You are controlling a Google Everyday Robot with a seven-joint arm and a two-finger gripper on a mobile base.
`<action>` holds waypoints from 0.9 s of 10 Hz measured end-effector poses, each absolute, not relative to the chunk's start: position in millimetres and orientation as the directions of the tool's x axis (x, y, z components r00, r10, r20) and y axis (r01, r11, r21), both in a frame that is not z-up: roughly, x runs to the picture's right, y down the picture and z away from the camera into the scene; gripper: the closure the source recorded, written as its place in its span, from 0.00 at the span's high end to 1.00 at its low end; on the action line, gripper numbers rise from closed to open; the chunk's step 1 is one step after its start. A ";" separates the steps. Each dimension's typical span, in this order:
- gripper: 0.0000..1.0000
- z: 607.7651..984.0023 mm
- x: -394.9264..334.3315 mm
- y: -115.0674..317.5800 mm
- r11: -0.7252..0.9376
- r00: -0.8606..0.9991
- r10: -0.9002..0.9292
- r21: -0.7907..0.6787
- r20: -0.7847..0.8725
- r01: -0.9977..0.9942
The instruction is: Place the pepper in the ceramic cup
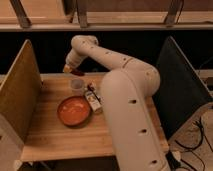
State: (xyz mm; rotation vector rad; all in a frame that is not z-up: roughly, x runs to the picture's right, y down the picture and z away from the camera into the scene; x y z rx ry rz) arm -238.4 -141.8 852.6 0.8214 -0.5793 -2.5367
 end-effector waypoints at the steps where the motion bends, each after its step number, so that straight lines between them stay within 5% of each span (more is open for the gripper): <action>1: 0.00 840.3 -246.4 -153.4 -0.838 -0.679 -0.513 0.477 -0.525 0.265; 5: 0.00 799.3 -271.0 -148.6 -0.838 -0.428 -0.546 0.470 -0.721 0.277; 9: 0.00 813.7 -262.4 -101.1 -0.818 -0.346 -0.575 0.513 -0.742 0.259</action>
